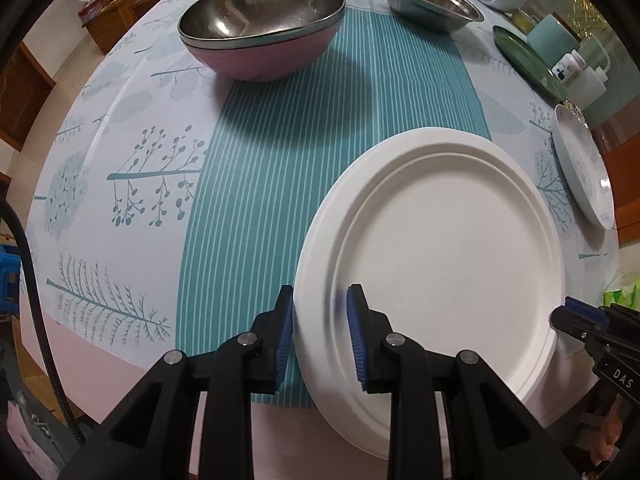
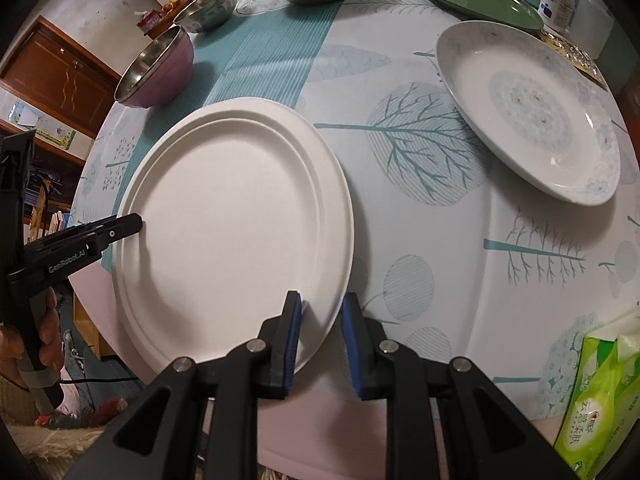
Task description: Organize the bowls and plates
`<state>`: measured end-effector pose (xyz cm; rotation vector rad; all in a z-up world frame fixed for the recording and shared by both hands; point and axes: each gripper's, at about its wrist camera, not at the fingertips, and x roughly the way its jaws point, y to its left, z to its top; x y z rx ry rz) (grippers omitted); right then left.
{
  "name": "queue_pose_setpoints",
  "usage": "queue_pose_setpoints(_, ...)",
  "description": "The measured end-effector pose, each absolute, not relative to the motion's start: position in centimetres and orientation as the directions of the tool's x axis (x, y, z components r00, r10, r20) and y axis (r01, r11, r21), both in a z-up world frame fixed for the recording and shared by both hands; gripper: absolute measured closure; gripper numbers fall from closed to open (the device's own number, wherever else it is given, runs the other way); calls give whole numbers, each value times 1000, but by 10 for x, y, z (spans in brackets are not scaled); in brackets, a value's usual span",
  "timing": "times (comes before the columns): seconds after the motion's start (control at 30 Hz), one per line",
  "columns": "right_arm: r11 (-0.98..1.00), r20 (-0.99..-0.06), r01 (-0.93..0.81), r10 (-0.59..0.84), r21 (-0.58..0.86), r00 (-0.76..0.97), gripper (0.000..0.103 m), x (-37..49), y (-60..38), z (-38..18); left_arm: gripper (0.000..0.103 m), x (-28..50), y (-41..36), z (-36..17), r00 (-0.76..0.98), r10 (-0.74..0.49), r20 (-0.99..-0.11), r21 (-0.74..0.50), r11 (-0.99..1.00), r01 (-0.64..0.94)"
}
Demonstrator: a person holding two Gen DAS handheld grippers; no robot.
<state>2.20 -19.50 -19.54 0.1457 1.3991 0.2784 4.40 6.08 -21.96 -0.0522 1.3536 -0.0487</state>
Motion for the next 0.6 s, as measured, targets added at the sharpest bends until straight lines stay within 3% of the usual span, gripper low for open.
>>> queue_pose_setpoints(0.6,970,-961,-104,233,219,150,81,25,-192,-195,75,54,33,-219,215,-12,-977,6,996,87)
